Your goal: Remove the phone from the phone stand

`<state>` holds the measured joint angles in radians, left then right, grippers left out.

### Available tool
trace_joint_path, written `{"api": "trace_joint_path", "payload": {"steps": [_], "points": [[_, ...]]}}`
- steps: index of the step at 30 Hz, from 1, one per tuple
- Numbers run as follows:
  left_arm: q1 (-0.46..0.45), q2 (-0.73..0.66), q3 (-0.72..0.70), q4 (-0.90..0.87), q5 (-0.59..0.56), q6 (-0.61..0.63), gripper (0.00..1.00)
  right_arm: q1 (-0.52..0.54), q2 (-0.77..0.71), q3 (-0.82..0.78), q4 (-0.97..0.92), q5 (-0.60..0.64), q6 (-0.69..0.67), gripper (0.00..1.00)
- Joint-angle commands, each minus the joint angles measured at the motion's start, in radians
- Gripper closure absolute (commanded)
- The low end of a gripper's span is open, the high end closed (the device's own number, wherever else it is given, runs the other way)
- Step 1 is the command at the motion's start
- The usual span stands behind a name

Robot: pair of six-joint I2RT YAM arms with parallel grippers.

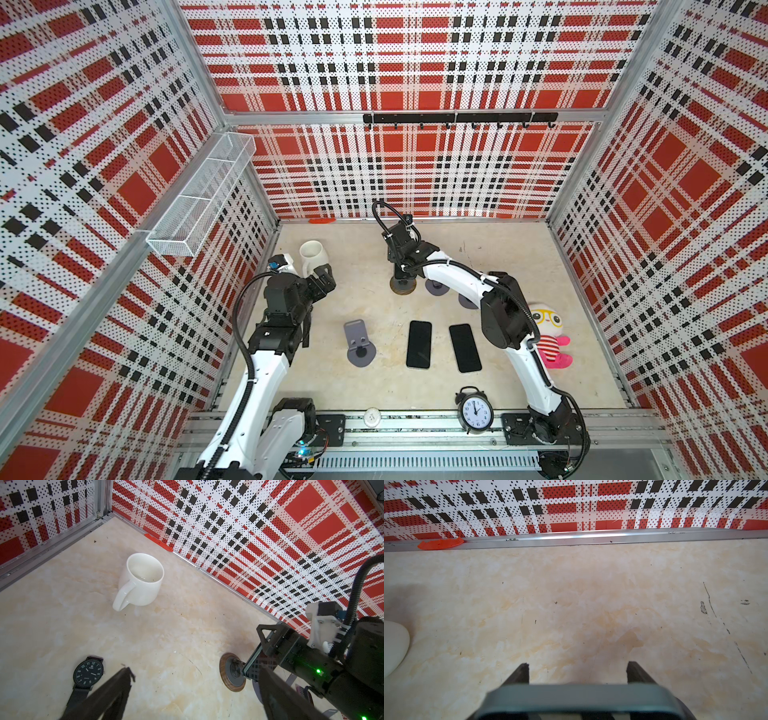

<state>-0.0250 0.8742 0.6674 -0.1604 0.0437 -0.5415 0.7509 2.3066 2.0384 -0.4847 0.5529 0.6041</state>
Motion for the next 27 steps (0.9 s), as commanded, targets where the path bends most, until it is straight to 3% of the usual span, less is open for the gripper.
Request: {"api": "trace_joint_path", "payload": {"steps": [1, 16, 27], "points": [[-0.006, -0.015, -0.013, 0.013, -0.006, 0.008, 0.02, 0.011, -0.090, -0.019, 0.046, 0.010, -0.028, 0.32], [-0.006, -0.046, -0.022, 0.012, -0.002, -0.029, 0.02, 0.012, -0.237, -0.158, 0.216, -0.007, -0.121, 0.32], [-0.033, -0.043, -0.094, 0.137, 0.098, -0.163, 0.02, 0.009, -0.566, -0.537, 0.458, -0.093, -0.266, 0.33]]}}
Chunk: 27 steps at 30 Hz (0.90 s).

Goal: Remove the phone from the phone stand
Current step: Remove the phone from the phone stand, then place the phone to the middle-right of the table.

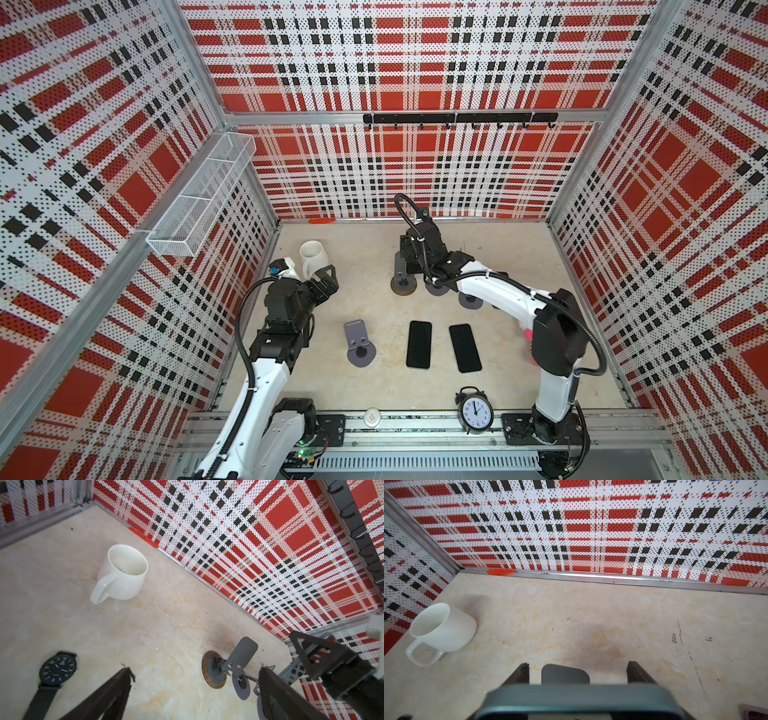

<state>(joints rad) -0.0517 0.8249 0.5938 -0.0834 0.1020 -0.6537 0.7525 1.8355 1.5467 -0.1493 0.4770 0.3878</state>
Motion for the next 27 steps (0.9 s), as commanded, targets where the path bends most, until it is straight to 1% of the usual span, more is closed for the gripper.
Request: {"api": "trace_joint_path", "payload": {"steps": [1, 3, 5, 7, 9, 10, 11, 13, 15, 16, 19, 20, 22, 27], "points": [[-0.008, 0.012, -0.024, 0.064, 0.038, -0.058, 0.02, 0.006, -0.121, -0.068, 0.127, -0.026, -0.057, 0.33], [-0.014, 0.023, -0.028, 0.066, 0.024, -0.075, 0.02, -0.001, -0.178, -0.120, 0.112, -0.060, -0.063, 0.33], [-0.042, 0.025, -0.028, 0.069, -0.011, -0.079, 0.02, -0.007, -0.234, -0.160, 0.077, -0.100, -0.083, 0.33], [-0.093, 0.020, -0.028, 0.077, -0.081, -0.067, 0.02, -0.009, -0.307, -0.227, 0.057, -0.143, -0.119, 0.34], [-0.163, 0.015, -0.030, 0.093, -0.175, -0.054, 0.02, -0.018, -0.392, -0.292, 0.006, -0.186, -0.146, 0.33], [-0.186, 0.016, -0.033, 0.104, -0.212, -0.053, 0.02, -0.028, -0.427, -0.313, -0.029, -0.209, -0.147, 0.34], [-0.234, 0.018, -0.038, 0.124, -0.245, -0.052, 0.02, -0.047, -0.478, -0.346, -0.077, -0.244, -0.142, 0.34], [-0.280, 0.032, -0.043, 0.166, -0.291, -0.053, 0.02, -0.087, -0.561, -0.408, -0.139, -0.256, -0.118, 0.34], [-0.309, 0.056, -0.034, 0.194, -0.307, -0.053, 0.02, -0.138, -0.636, -0.476, -0.196, -0.264, -0.098, 0.34], [-0.317, 0.072, -0.023, 0.197, -0.309, -0.052, 0.02, -0.160, -0.677, -0.509, -0.223, -0.293, -0.092, 0.34], [-0.333, 0.118, 0.015, 0.195, -0.308, -0.048, 0.02, -0.197, -0.761, -0.589, -0.302, -0.276, -0.075, 0.35], [-0.336, 0.131, 0.026, 0.198, -0.306, -0.049, 0.02, -0.205, -0.782, -0.610, -0.323, -0.250, -0.069, 0.34], [-0.342, 0.152, 0.039, 0.206, -0.302, -0.049, 0.02, -0.213, -0.818, -0.653, -0.341, -0.221, -0.056, 0.34], [-0.357, 0.186, 0.063, 0.222, -0.288, -0.058, 0.02, -0.272, -0.846, -0.726, -0.360, -0.254, -0.003, 0.34]]}}
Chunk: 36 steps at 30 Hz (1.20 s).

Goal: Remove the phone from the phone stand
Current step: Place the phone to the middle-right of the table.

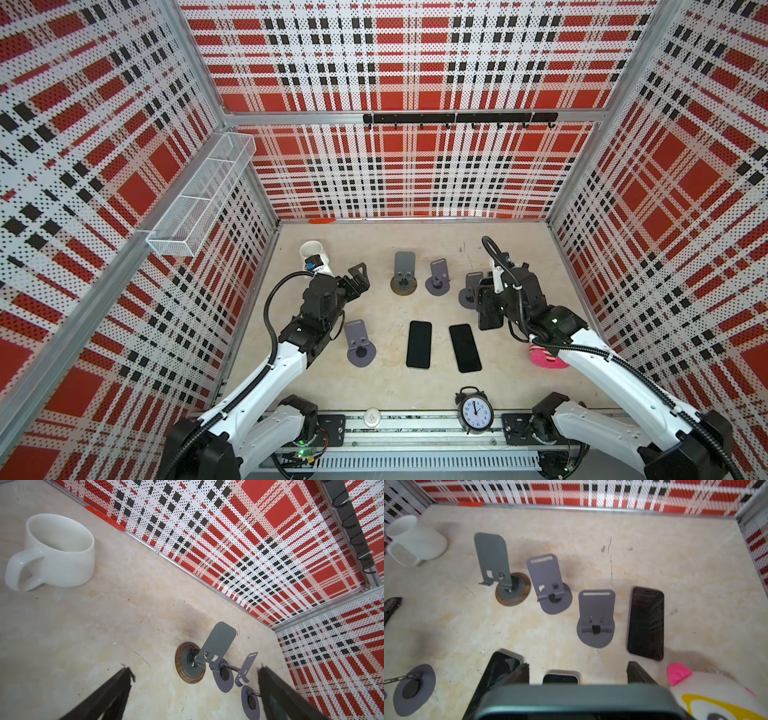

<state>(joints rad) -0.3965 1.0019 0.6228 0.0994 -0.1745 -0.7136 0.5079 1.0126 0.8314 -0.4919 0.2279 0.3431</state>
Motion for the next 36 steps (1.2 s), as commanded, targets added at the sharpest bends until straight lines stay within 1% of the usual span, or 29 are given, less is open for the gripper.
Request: {"api": "trace_joint_path", "payload": {"steps": [1, 6, 10, 14, 18, 21, 23, 25, 31, 36], "points": [[-0.016, 0.010, 0.035, 0.041, -0.014, 0.000, 0.02, -0.033, -0.025, -0.024, -0.019, -0.008, 0.050, 0.34], [-0.022, 0.007, 0.015, 0.063, -0.023, -0.010, 0.02, -0.049, 0.000, -0.101, -0.002, -0.015, 0.088, 0.34], [-0.022, 0.015, 0.013, 0.065, -0.009, 0.004, 0.02, -0.048, 0.045, -0.165, 0.032, 0.058, 0.121, 0.35], [-0.022, 0.025, 0.020, 0.052, 0.003, 0.013, 0.02, -0.049, 0.099, -0.183, 0.034, 0.071, 0.150, 0.35], [-0.021, 0.025, 0.013, 0.052, -0.005, 0.019, 0.02, -0.050, 0.148, -0.193, 0.041, 0.076, 0.151, 0.35], [-0.022, 0.026, 0.009, 0.056, -0.008, 0.019, 0.02, -0.050, 0.146, -0.229, 0.090, 0.091, 0.155, 0.35], [-0.022, 0.029, 0.014, 0.051, -0.014, 0.026, 0.02, -0.053, 0.130, -0.263, 0.175, 0.059, 0.149, 0.35], [-0.022, 0.031, 0.021, 0.047, -0.019, 0.029, 0.02, -0.055, 0.129, -0.283, 0.213, 0.083, 0.193, 0.35], [-0.024, 0.021, 0.021, 0.041, -0.022, 0.040, 0.02, -0.051, 0.181, -0.311, 0.167, 0.144, 0.313, 0.35], [-0.020, 0.030, 0.023, 0.047, -0.029, 0.044, 0.02, -0.048, 0.138, -0.382, 0.233, 0.119, 0.346, 0.35]]}}
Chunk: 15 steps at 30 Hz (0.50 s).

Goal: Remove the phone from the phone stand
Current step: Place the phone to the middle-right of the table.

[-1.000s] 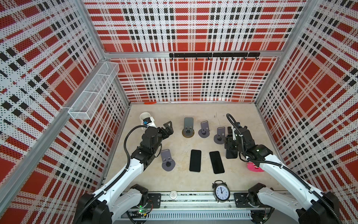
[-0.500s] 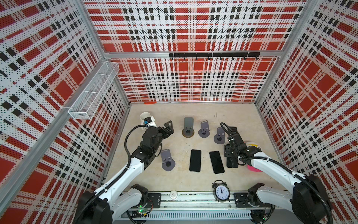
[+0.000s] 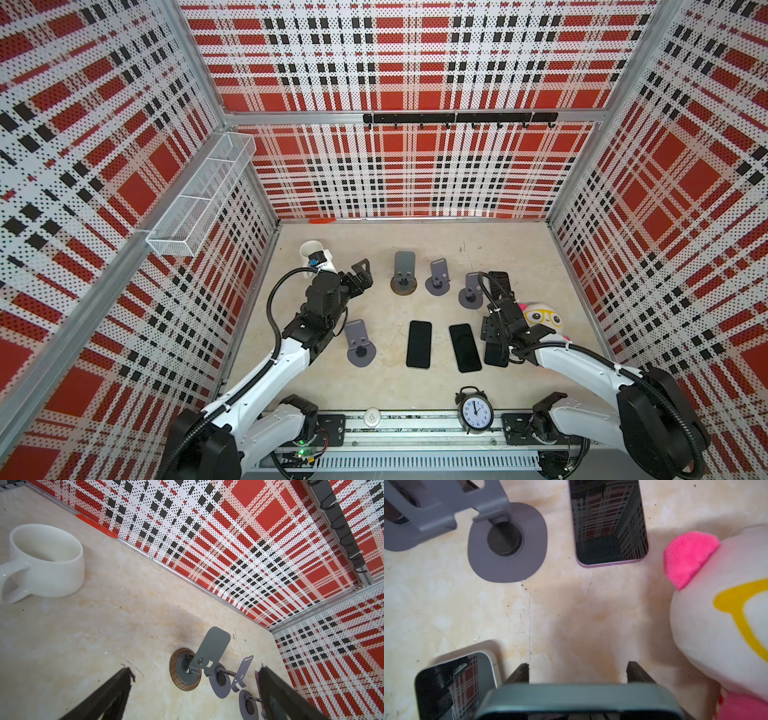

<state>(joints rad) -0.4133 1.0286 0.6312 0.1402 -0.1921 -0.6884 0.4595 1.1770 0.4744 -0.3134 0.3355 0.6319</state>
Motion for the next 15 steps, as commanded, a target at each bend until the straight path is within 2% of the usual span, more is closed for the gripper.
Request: {"api": "trace_joint_path", "payload": {"steps": [1, 11, 15], "points": [[-0.002, 0.007, 0.016, 0.006, -0.006, 0.019, 0.02, 0.008, -0.025, -0.028, 0.052, 0.014, 0.058, 0.35], [0.003, 0.021, 0.013, 0.012, 0.009, 0.010, 0.02, 0.054, 0.029, -0.014, -0.055, -0.036, 0.104, 0.30], [0.004, 0.019, 0.016, 0.011, 0.010, 0.010, 0.02, 0.054, 0.057, 0.008, -0.124, -0.007, 0.104, 0.29]]}}
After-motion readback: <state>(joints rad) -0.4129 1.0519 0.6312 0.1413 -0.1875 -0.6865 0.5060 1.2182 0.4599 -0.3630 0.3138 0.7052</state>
